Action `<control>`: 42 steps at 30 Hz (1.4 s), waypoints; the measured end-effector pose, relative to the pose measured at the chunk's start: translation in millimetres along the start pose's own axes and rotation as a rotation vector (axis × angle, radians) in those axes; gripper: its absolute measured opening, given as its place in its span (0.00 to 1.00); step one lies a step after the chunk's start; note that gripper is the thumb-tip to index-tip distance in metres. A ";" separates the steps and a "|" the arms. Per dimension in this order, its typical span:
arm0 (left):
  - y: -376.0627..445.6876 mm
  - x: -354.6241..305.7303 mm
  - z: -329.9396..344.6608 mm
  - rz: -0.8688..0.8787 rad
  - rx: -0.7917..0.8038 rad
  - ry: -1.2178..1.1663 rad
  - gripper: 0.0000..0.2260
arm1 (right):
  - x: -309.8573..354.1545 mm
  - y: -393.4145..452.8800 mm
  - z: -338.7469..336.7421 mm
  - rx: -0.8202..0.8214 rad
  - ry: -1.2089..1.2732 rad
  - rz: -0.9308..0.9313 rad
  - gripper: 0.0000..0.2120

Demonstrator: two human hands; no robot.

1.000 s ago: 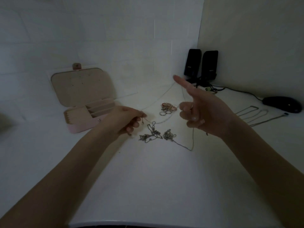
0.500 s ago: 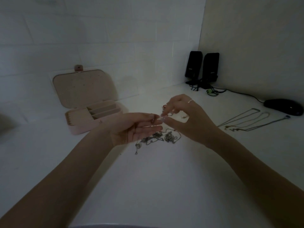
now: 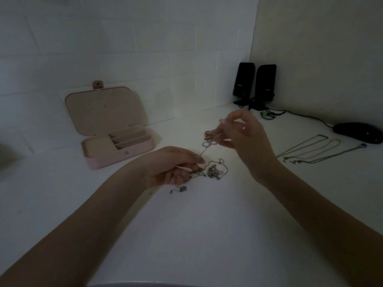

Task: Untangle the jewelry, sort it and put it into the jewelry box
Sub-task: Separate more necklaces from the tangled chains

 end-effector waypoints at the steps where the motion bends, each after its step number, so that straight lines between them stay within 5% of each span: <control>1: -0.3 -0.1 0.4 0.009 0.012 0.034 0.05 | 0.3 3.1 -7.9 -0.053 0.058 0.044 0.05; 6: 1.9 -3.1 -12.5 0.060 -0.067 0.209 0.09 | -1.5 13.0 -34.2 -0.219 0.169 0.131 0.04; 14: 5.4 -20.3 -47.2 0.252 -0.492 0.453 0.19 | 4.7 16.0 -58.7 -0.428 0.210 0.040 0.06; 19: 8.5 -18.8 -46.8 0.255 -0.480 0.411 0.17 | -9.1 18.9 -83.6 -0.618 0.171 0.162 0.04; 26: 11.7 -16.3 -55.9 0.144 -0.440 -0.081 0.15 | -35.3 23.0 -84.4 -0.631 0.175 0.354 0.05; 33: 11.5 -16.7 -64.4 0.166 -0.499 -0.054 0.08 | -35.1 24.3 -92.5 -0.659 0.162 0.326 0.03; 42: 4.8 -21.7 -89.9 0.348 -0.815 0.027 0.09 | -29.5 27.4 -98.6 -0.668 0.005 0.220 0.09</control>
Point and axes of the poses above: each hand's wrist, its own y-axis towards the middle knuckle, its own z-axis out of the palm, x = y × z, the point moved 8 cm from there along y, towards the middle knuckle, and after that the axes turned 11 degrees about -x, right-handed, at the moved point
